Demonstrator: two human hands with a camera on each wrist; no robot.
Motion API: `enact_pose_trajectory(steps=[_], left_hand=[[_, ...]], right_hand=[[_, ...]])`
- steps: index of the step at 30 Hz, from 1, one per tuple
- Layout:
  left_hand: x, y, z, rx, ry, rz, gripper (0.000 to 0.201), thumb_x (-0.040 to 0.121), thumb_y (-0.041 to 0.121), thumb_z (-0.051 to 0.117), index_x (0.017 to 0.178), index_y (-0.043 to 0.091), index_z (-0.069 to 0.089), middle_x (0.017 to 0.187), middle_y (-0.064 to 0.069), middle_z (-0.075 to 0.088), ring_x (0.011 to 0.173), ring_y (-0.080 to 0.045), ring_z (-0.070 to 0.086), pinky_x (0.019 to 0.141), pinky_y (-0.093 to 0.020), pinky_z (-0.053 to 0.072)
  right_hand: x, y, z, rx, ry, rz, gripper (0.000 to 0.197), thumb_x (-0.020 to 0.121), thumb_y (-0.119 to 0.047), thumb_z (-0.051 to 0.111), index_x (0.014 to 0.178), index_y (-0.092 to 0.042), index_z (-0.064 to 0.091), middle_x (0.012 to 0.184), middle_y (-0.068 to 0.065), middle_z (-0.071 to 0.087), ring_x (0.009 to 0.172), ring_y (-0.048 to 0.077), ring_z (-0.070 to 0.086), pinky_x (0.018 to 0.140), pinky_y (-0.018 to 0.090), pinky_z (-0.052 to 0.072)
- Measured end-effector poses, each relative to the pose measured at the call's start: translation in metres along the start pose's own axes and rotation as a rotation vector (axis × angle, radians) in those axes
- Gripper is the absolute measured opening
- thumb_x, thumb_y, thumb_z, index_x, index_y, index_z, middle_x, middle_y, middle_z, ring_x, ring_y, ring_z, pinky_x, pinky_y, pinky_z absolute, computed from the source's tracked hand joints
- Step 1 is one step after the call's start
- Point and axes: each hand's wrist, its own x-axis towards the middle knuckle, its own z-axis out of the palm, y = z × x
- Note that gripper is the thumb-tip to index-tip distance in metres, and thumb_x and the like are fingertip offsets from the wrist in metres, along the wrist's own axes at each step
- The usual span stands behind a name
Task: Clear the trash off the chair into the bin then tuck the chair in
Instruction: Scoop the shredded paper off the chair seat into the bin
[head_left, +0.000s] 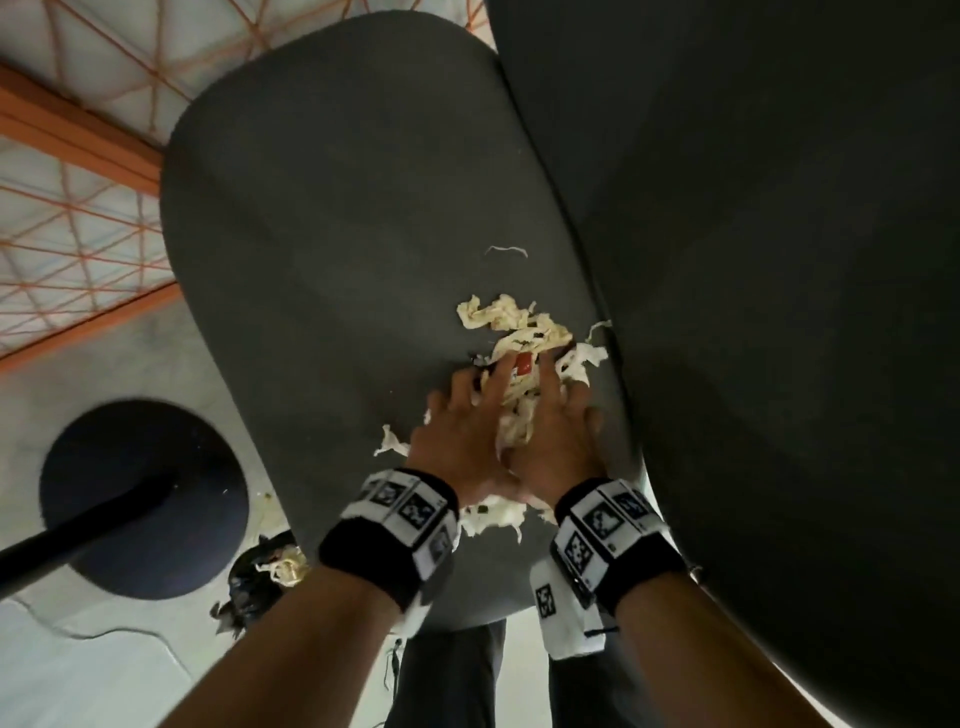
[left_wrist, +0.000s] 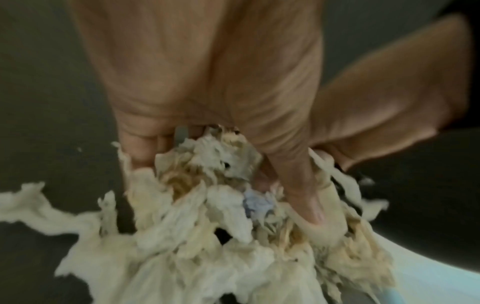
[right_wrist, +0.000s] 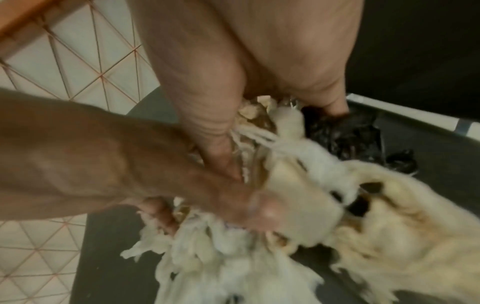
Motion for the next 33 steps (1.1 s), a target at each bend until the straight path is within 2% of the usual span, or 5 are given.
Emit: enact_pose_trajectory(steps=[10, 16, 22, 26, 33], left_hand=[[0.01, 0.0, 0.011, -0.346, 0.222, 0.045, 0.074, 0.081, 0.025, 0.069, 0.143, 0.031, 0.029, 0.14, -0.011, 0.033, 0.115, -0.038, 0.047, 0.094, -0.051, 0.049], [-0.02, 0.003, -0.008, -0.557, 0.587, 0.142, 0.06, 0.077, 0.016, 0.071, 0.126, 0.028, 0.038, 0.121, -0.004, 0.048, 0.102, -0.027, 0.055, 0.086, -0.041, 0.052], [-0.08, 0.001, -0.035, -0.803, 0.9, 0.187, 0.047, 0.082, 0.016, 0.071, 0.111, 0.038, 0.042, 0.111, 0.009, 0.053, 0.097, -0.005, 0.054, 0.079, -0.008, 0.042], [-0.122, -0.003, -0.046, -1.077, 1.065, 0.117, 0.035, 0.082, 0.019, 0.066, 0.102, 0.041, 0.046, 0.102, 0.013, 0.058, 0.1, -0.013, 0.059, 0.087, -0.035, 0.053], [-0.202, -0.03, 0.006, -1.075, 1.285, -0.164, 0.007, 0.085, 0.04, 0.055, 0.093, 0.041, 0.056, 0.092, 0.006, 0.065, 0.084, -0.014, 0.061, 0.075, -0.036, 0.05]], right_hand=[[0.013, -0.01, 0.001, 0.18, 0.033, -0.08, 0.074, 0.074, -0.001, 0.066, 0.138, -0.024, 0.036, 0.138, 0.01, 0.037, 0.124, 0.031, 0.046, 0.096, 0.039, 0.049], [-0.024, -0.045, -0.023, 0.262, 0.15, -0.29, 0.053, 0.071, -0.013, 0.067, 0.118, -0.025, 0.049, 0.124, 0.004, 0.051, 0.115, 0.023, 0.052, 0.096, 0.041, 0.049], [-0.081, -0.089, -0.044, 0.203, 0.165, -0.592, 0.046, 0.073, -0.017, 0.07, 0.113, -0.027, 0.051, 0.114, -0.006, 0.048, 0.105, 0.013, 0.055, 0.088, 0.035, 0.052], [-0.116, -0.112, -0.04, 0.102, 0.137, -0.845, 0.043, 0.075, -0.02, 0.071, 0.112, -0.023, 0.048, 0.113, -0.004, 0.046, 0.105, 0.013, 0.052, 0.084, 0.024, 0.049], [-0.174, -0.117, 0.011, -0.029, -0.088, -1.059, 0.047, 0.07, -0.018, 0.073, 0.112, -0.017, 0.05, 0.111, 0.0, 0.047, 0.102, 0.018, 0.05, 0.083, 0.036, 0.049]])
